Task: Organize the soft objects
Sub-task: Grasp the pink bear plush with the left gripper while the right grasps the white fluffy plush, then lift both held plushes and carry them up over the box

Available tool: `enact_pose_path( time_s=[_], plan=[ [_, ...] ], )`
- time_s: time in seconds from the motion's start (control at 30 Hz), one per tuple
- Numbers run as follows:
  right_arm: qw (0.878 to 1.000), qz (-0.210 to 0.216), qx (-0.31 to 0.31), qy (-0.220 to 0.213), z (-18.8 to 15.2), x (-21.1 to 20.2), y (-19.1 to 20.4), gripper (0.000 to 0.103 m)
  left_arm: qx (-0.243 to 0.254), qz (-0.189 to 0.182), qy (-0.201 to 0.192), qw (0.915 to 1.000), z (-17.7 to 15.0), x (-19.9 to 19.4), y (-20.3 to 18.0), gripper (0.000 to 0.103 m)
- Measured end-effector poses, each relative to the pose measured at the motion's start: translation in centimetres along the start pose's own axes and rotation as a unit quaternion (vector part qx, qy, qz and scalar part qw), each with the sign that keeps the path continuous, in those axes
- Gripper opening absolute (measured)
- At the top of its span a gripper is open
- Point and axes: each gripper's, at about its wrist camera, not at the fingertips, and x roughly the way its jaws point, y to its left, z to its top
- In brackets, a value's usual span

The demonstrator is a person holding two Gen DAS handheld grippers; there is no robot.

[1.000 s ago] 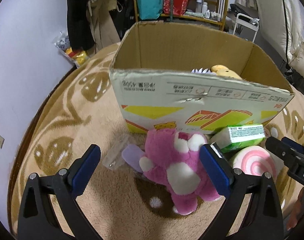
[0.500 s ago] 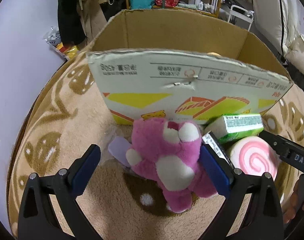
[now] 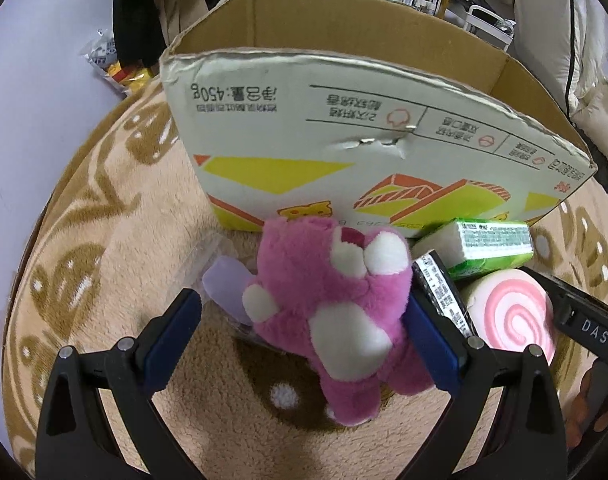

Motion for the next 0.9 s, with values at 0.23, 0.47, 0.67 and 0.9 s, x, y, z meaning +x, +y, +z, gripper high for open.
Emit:
enact_pose_path(
  time_s=[0.23,0.47,0.67,0.9],
  plan=[
    [1.0,-0.003,0.0,0.001,-0.1,0.1,0.3,0.074,0.007,0.004,0.001,1.0,0.0,0.0,-0.3,0.098],
    [1.0,-0.004,-0.002,0.002,0.1,0.4,0.4,0.075,0.016,0.009,-0.001,0.9998,-0.1,0.0,-0.7,0.098],
    [1.0,-0.004,-0.002,0.003,0.2,0.5,0.3,0.075,0.053,0.037,-0.022,0.9977,-0.3,-0.6,-2.1,0.098],
    [1.0,-0.005,-0.002,0.006,0.2,0.6,0.3,0.075,0.057,0.035,-0.02,0.9976,-0.3,-0.7,-2.3,0.095]
  ],
)
